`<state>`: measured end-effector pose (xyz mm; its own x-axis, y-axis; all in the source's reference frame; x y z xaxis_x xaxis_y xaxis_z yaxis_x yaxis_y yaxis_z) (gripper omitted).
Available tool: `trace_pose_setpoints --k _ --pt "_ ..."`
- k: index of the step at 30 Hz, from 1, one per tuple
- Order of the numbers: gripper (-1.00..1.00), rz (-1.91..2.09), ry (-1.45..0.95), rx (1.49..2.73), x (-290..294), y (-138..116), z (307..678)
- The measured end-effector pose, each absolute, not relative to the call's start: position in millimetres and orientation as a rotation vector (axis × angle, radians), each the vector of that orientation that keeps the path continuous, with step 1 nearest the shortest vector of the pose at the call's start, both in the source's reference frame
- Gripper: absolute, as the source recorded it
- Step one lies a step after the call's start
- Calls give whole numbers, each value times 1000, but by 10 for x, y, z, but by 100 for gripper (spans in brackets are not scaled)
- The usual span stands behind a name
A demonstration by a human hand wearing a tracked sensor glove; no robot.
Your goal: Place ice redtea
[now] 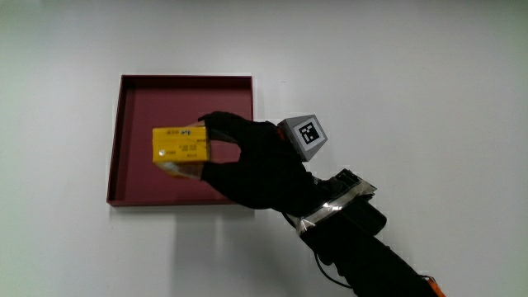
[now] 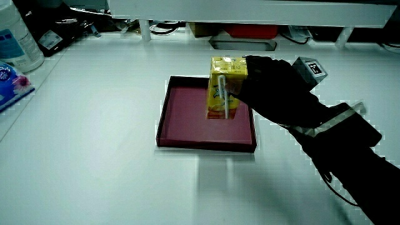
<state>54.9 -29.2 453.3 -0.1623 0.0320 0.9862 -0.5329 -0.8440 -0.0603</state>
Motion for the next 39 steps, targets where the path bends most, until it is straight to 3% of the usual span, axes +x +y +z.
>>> trace_pose_setpoints --k 14,22,30,39 --pt "0 2055 -250 1834 585 -291 5141" --pt "0 2080 -120 1776 620 -220 5446" --pt "0 2078 -105 1733 610 -202 5496" --pt "-35 2059 -123 1726 593 -186 5514"
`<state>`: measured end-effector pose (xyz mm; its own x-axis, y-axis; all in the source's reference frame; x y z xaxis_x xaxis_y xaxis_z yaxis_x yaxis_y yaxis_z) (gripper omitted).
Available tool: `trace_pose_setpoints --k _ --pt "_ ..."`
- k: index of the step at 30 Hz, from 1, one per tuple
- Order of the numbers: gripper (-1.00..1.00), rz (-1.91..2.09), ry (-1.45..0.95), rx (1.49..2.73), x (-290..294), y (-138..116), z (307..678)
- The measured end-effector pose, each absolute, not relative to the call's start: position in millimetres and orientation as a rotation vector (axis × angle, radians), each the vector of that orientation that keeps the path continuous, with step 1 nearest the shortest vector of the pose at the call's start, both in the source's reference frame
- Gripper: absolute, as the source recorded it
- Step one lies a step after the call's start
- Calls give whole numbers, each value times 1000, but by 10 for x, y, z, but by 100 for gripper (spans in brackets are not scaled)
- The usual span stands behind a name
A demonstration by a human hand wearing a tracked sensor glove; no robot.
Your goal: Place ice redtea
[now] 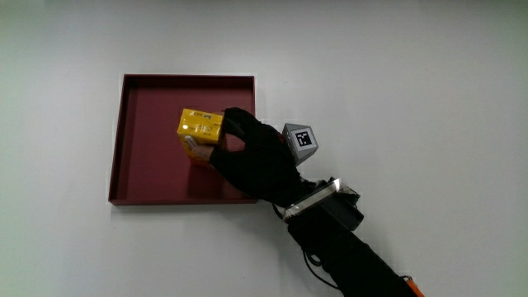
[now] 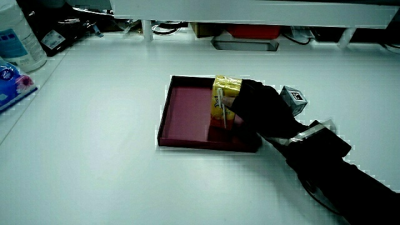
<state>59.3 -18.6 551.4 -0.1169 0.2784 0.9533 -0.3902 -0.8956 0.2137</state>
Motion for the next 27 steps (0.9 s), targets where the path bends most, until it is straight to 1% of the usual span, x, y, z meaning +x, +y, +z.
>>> trace_pose_setpoints --k 6,7,11,13,14,17,21,22,25,26,27 --pt "-58 2038 -130 1705 641 -167 5481" --pt "-62 2037 -140 1694 647 -165 5431" --pt "-77 1939 -216 1730 724 -141 5324" --pt "-85 1820 -288 1789 769 -137 5272" --pt "-88 1800 -311 1752 781 -132 5226" --pt "-100 1725 -352 1772 866 -105 5138" --pt "-100 1649 -366 1792 1036 -58 4981" --pt "-100 1667 -384 1746 1071 -48 4935" --pt "-100 1598 -387 1769 1234 -19 4836" --pt "-100 1598 -379 1738 1267 -10 4734" --pt "-100 1570 -366 1746 1326 -3 4698"
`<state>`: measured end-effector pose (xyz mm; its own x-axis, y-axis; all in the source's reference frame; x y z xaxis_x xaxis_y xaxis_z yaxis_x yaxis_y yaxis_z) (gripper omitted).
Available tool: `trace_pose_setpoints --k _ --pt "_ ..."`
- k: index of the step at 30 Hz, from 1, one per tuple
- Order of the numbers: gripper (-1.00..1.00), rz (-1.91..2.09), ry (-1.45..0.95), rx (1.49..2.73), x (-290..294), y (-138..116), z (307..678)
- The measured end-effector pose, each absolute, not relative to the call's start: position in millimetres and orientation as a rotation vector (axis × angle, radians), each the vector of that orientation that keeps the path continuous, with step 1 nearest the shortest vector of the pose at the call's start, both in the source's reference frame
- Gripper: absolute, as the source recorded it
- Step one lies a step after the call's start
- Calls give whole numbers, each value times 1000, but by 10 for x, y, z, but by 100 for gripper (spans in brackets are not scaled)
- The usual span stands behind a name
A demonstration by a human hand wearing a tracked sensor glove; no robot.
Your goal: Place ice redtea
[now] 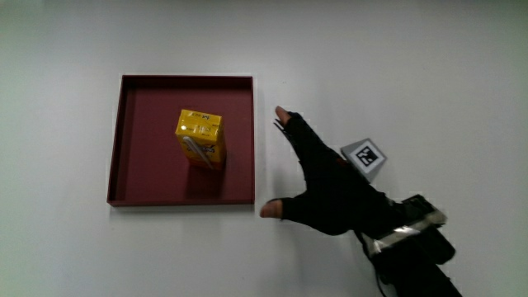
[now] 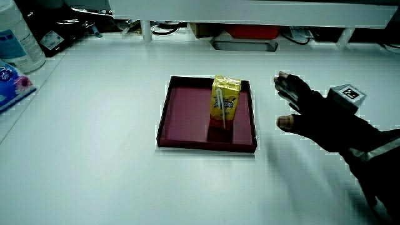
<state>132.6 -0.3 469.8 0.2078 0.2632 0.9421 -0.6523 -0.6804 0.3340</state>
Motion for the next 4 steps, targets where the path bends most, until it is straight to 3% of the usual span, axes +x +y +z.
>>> trace_pose_setpoints --k 4 --pt "-100 1485 -328 1817 1601 20 4610"
